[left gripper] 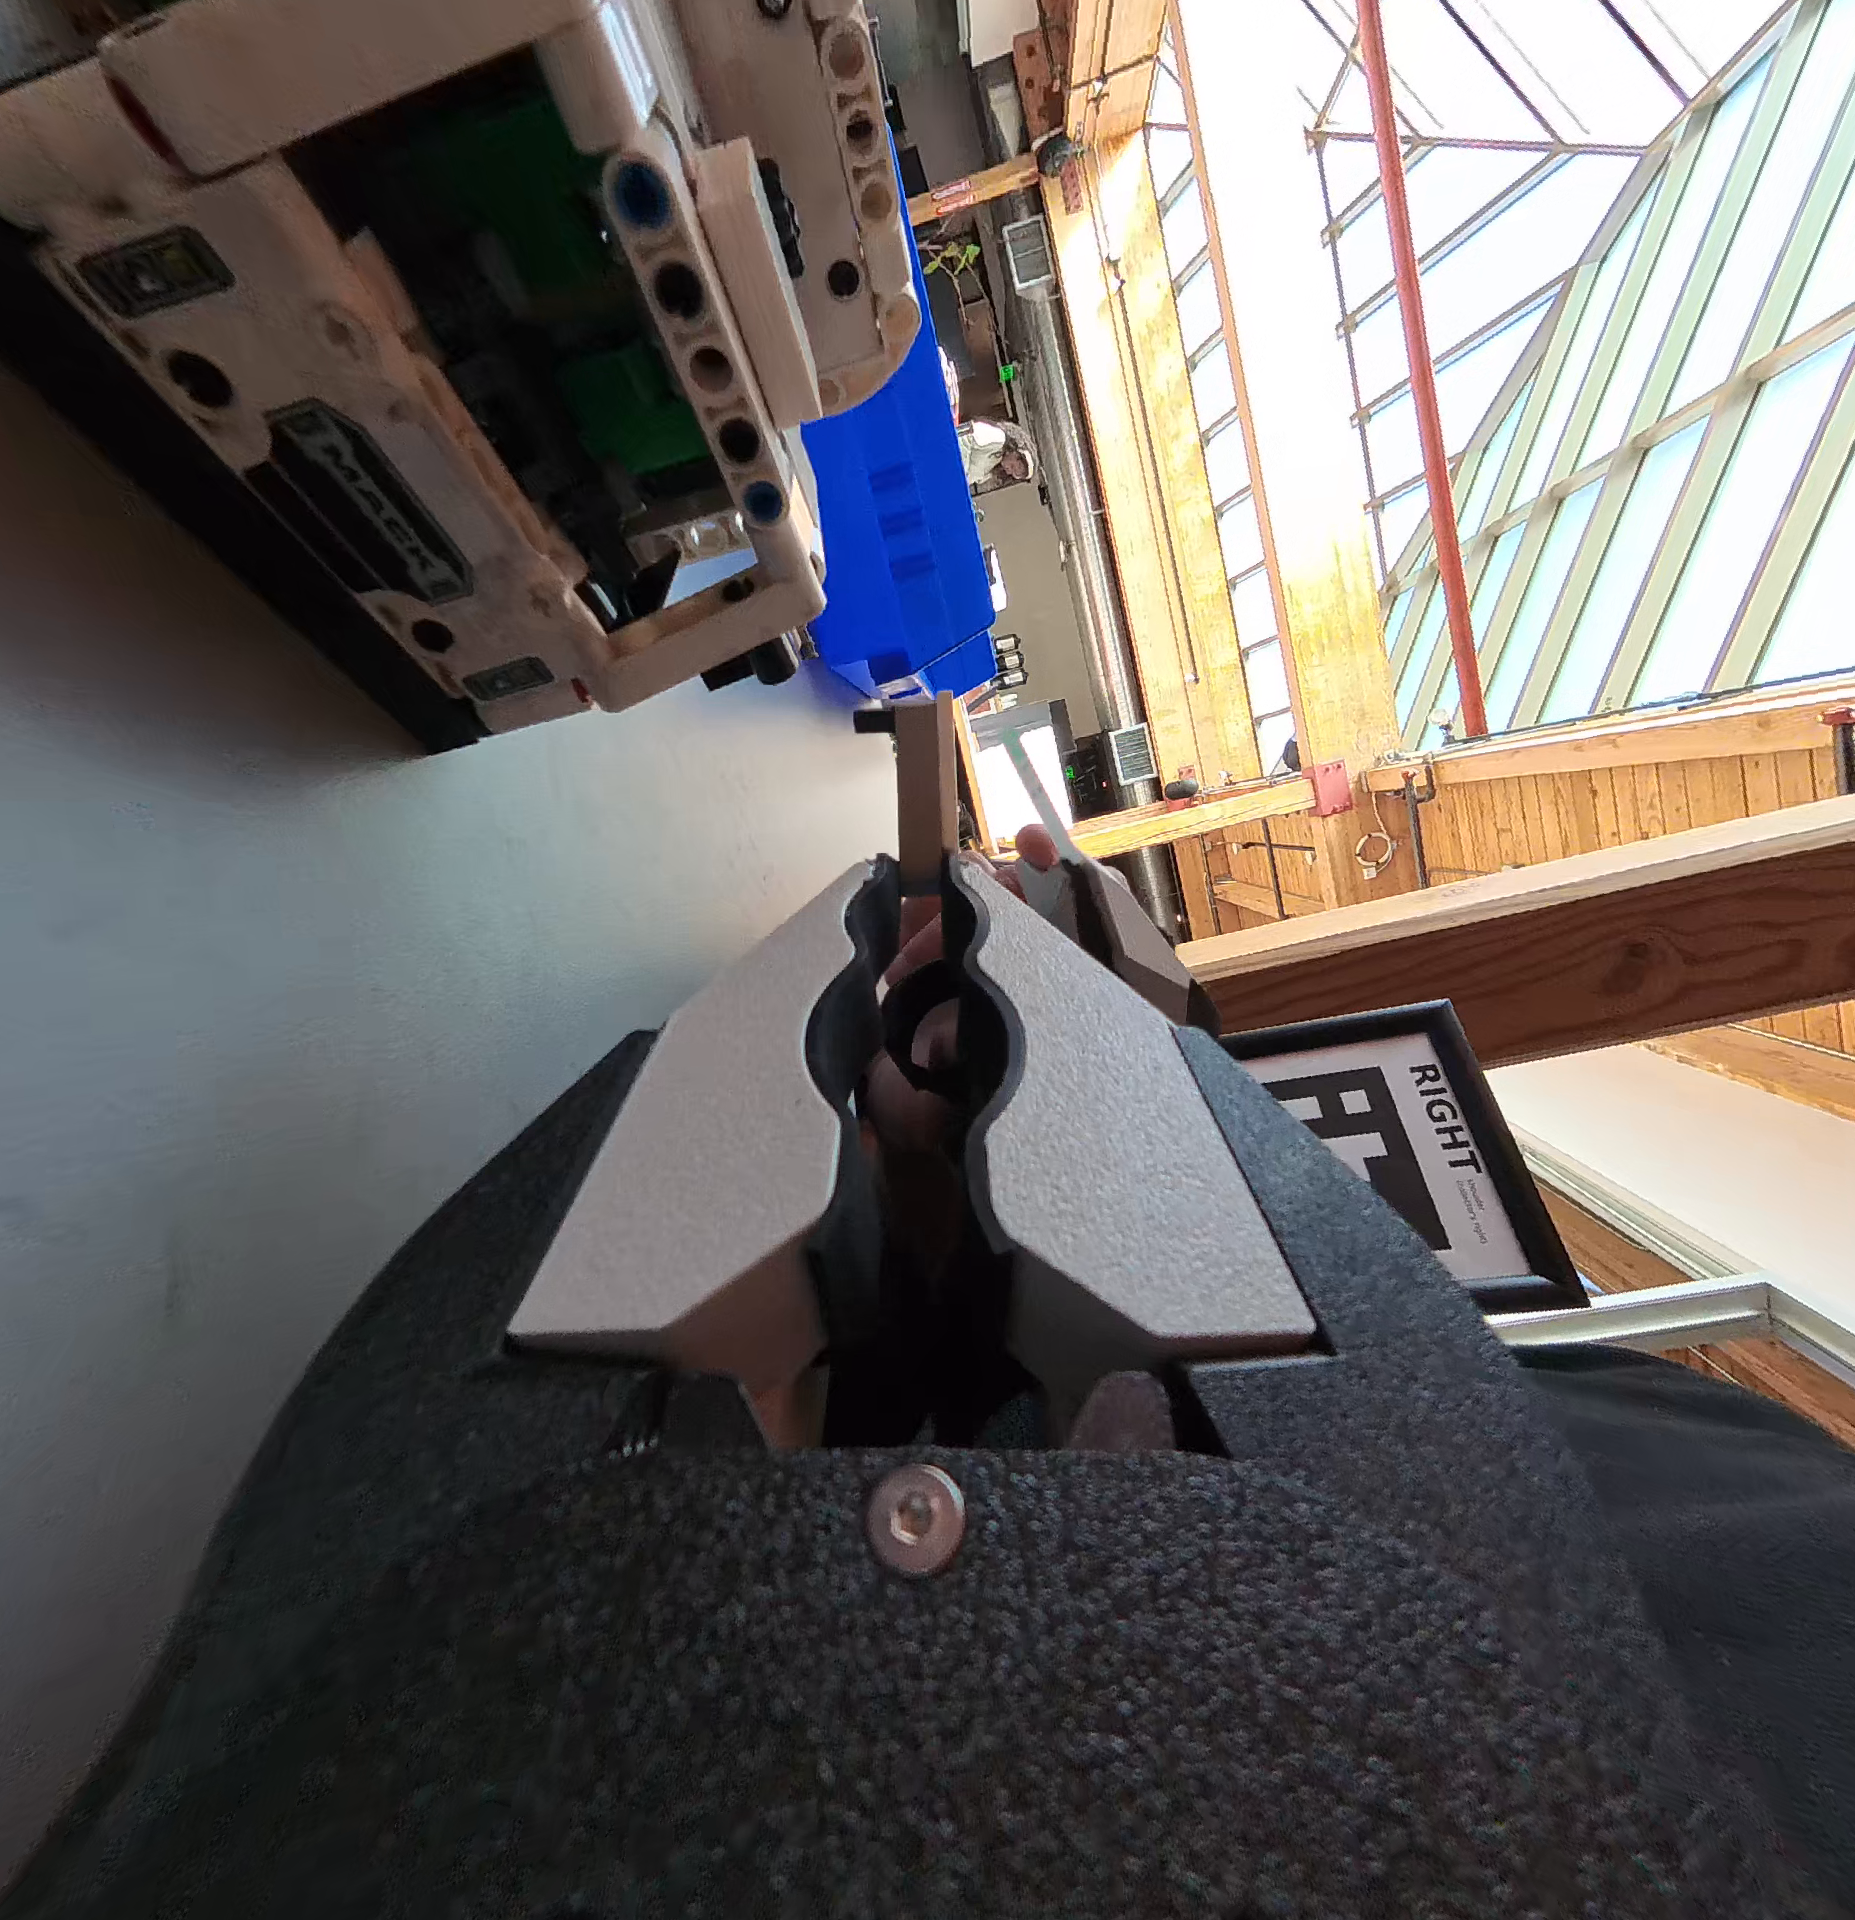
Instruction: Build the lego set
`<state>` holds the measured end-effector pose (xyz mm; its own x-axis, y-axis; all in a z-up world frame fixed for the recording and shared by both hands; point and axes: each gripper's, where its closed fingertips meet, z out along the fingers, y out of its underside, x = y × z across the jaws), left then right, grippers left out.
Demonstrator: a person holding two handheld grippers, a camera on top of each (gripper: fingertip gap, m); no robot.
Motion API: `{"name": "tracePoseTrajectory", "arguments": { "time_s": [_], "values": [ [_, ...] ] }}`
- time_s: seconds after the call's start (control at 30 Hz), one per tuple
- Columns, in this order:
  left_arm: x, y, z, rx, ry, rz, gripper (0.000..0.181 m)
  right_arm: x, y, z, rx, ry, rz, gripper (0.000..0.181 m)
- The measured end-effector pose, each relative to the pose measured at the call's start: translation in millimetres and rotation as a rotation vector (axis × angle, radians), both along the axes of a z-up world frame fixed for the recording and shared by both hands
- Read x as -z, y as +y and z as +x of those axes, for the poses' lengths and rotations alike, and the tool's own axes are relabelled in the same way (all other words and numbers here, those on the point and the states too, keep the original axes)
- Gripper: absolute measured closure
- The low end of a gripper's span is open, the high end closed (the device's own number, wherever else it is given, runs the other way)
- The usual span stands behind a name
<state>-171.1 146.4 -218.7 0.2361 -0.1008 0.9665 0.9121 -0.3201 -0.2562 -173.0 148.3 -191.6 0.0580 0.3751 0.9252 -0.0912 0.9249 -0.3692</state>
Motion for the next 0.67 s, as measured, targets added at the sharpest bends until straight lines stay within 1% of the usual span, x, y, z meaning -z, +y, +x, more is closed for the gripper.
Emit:
{"name": "tracePoseTrajectory", "arguments": {
  "time_s": [0.17, 0.33, 0.67],
  "values": [
    [2.1, -0.3, 0.3, -0.002, 0.03, -0.01, 0.175, 3.9, 4.0, -2.6, 0.012, -0.02, -0.009, 0.181],
    [3.8, -0.2, 0.9, 0.002, 0.031, -0.018, 0.175, 11.3, 3.9, -6.0, 0.013, -0.053, 0.002, 0.181],
    [8.1, -0.6, -2.8, -0.015, 0.038, -0.033, 0.175, 16.8, 3.7, -8.4, 0.01, -0.073, 0.01, 0.181]
  ]
}}
